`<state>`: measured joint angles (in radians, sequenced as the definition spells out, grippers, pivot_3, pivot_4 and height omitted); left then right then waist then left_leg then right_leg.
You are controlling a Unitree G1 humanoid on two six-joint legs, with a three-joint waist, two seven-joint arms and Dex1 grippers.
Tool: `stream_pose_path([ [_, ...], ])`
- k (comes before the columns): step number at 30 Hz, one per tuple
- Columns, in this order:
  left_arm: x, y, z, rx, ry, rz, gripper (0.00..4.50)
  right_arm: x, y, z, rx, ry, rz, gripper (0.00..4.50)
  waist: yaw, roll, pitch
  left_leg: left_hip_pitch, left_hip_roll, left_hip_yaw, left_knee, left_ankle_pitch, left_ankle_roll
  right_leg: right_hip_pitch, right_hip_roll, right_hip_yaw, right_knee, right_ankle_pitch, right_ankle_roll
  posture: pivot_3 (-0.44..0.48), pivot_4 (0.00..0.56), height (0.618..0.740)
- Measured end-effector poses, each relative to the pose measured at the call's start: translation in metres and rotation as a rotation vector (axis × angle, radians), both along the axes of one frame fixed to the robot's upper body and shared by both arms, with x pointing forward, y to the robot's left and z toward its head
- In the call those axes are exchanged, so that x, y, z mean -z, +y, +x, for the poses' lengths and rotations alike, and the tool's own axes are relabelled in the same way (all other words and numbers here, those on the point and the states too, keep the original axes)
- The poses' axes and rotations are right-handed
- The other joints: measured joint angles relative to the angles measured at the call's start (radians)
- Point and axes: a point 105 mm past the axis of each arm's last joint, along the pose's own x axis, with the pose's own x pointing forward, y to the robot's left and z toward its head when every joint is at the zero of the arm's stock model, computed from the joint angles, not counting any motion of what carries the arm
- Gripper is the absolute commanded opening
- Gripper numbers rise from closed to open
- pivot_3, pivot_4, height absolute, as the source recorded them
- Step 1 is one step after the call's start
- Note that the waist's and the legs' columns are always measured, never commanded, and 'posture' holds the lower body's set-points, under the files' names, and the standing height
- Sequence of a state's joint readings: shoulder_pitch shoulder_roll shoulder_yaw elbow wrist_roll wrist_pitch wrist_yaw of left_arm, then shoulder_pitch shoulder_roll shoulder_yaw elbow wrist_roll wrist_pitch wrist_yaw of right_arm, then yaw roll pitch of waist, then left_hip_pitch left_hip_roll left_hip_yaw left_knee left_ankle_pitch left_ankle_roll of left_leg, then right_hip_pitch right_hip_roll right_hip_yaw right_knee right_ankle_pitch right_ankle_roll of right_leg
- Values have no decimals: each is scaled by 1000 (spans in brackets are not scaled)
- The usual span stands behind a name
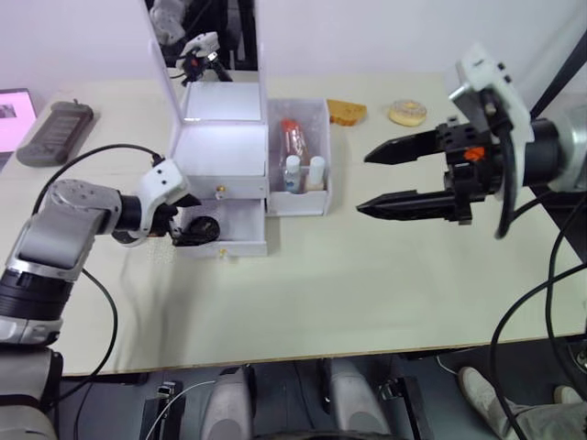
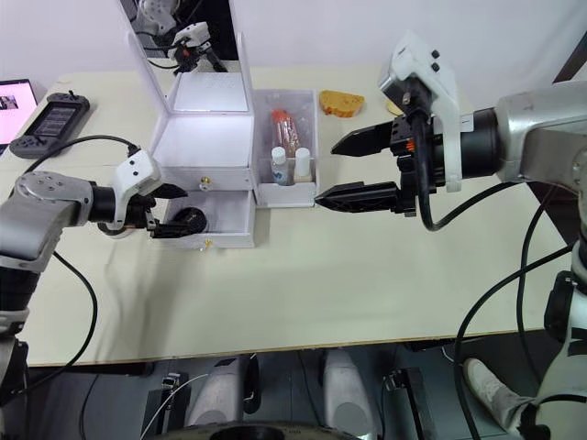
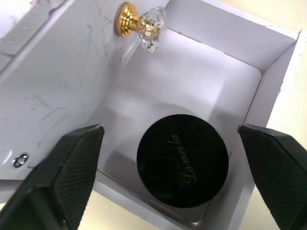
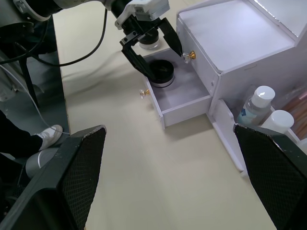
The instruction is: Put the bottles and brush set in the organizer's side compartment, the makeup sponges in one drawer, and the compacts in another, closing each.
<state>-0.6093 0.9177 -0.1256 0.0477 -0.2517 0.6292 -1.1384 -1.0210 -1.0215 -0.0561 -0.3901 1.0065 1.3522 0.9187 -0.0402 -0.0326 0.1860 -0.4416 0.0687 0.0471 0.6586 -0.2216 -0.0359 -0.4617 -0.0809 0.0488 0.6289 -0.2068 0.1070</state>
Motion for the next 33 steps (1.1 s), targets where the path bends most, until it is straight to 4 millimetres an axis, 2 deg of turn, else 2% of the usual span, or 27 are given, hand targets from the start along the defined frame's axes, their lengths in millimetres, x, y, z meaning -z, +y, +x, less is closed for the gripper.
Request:
stream_pose_path([
  [3, -3, 0, -3, 8, 12, 0, 4441, 0, 0, 0, -5, -2, 2, 4500, -1, 0, 0, 0, 0, 0, 0, 0, 0, 0, 0, 0, 0, 0, 0, 0, 150, 738],
  [9, -30, 0, -21, 56, -26, -61, 4441, -2, 1, -1, -45, -25, 15, 4500, -3, 0, 0, 0, 0, 0, 0, 0, 0, 0, 0, 0, 0, 0, 0, 0, 150, 738],
  [12, -32, 2, -38, 112, -24, -109, 4441, 9, -3, 3, -61, -50, 24, 4500, -3, 0, 0, 0, 0, 0, 0, 0, 0, 0, 0, 0, 0, -1, 1, 0, 150, 738],
  [15, -34, 12, -48, 119, -26, -143, 4441, 23, -11, 10, -66, -74, 30, 4500, -1, 0, 0, 0, 0, 0, 2, 0, 0, 1, 0, 0, 1, -1, 1, 0, 150, 738],
  [17, -37, 30, -53, 82, -41, -137, 4441, 36, -24, 18, -38, -79, 33, 4500, -2, -1, 0, 0, 0, -1, 2, 0, 0, 1, 0, 0, 1, -1, 1, 0, 150, 738],
  [20, -40, 70, -55, -57, -79, -175, 4441, 61, -58, 40, 110, -64, -1, 4500, -2, 0, 0, 1, 0, 0, 3, 0, 0, 2, -1, 0, 1, -1, 1, 0, 150, 738],
  [22, -31, 107, -64, -194, -79, -229, 4441, 73, -84, 50, 215, -72, -20, 4500, -3, 0, 0, 1, 0, 1, 3, 0, 0, 1, -1, 0, 1, -1, 1, 0, 150, 738],
  [24, -21, 123, -72, -245, -70, -227, 4441, 78, -97, 49, 247, -86, -25, 4500, -4, 0, 0, 1, 0, 1, 2, 0, 0, 1, -1, 0, 1, -2, 2, 0, 150, 738],
  [27, -7, 166, -88, -402, -93, -247, 4441, 100, -133, 45, 331, -72, -41, 4500, -3, -1, 0, 1, 0, 1, 1, 0, 0, 1, -1, -1, 0, -2, 2, 0, 150, 738],
  [29, -3, 185, -97, -464, -118, -239, 4441, 112, -152, 41, 378, -53, -50, 4500, -1, -1, 0, 2, 0, 1, 2, 0, 0, 2, -2, -1, 1, -2, 2, 0, 150, 738],
  [33, 6, 205, -109, -537, -134, -232, 4441, 118, -177, 39, 456, -58, -52, 4500, -3, 0, -1, 4, 0, 1, 2, -1, -1, 3, -2, -1, 1, -1, 1, 0, 150, 738],
])
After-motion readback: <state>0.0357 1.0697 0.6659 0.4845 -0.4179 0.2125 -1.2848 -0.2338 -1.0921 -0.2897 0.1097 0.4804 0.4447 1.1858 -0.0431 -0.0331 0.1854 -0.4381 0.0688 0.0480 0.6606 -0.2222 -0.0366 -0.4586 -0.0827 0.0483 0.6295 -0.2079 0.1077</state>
